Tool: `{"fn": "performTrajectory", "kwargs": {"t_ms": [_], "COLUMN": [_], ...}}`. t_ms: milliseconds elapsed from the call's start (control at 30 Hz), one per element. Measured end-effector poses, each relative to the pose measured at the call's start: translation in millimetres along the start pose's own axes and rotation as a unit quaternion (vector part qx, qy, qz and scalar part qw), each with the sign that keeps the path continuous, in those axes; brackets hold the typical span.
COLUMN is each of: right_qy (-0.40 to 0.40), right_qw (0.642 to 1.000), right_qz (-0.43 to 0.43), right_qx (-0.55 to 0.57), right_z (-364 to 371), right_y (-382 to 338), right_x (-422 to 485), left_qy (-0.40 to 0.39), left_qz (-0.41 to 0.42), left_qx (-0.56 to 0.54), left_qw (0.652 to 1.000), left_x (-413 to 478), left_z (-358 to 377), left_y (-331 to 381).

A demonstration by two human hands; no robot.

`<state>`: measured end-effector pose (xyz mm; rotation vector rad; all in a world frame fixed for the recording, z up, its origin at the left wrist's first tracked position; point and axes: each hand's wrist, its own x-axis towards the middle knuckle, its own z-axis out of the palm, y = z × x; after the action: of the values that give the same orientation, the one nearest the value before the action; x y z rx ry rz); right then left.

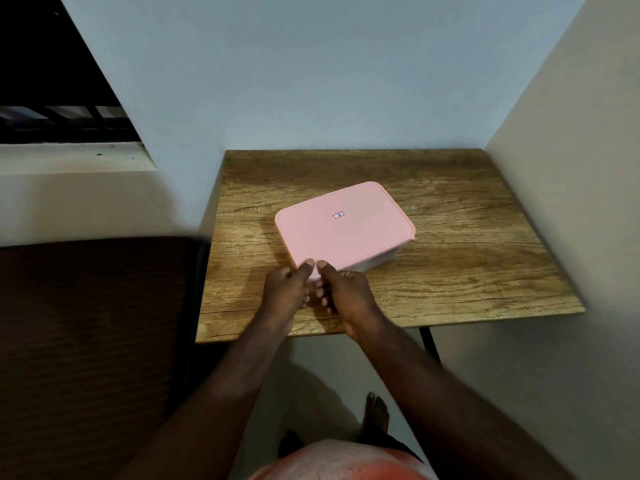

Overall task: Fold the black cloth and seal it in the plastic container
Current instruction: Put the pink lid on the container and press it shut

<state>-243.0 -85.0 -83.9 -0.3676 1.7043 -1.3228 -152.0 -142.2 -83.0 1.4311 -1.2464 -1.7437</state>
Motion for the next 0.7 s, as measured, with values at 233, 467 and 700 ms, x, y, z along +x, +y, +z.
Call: {"fn": "performTrajectory", "kwargs": {"t_ms": [233, 467, 700], "right_qy": [-0.091, -0.174, -0.053], "right_qw": [0.994, 0.962, 0.988], "right_qz": [-0.003, 0.021, -0.015], "right_qx": [-0.059, -0.208, -0.145], "right_z": [-19, -75, -92], "right_y": [-9, -35, -38], "right_x": [12, 40, 55], "left_qy": [0.026, 0.061, -0.065], "left_qz": [0.003, 0.055, 0.008], "left_qx": [0.003, 0.112, 0.118], "left_qw": [1.0, 0.99, 0.991], "left_x": [5, 45, 31], "left_z": [-6, -60, -41], "left_y": [-6, 22, 20]}}
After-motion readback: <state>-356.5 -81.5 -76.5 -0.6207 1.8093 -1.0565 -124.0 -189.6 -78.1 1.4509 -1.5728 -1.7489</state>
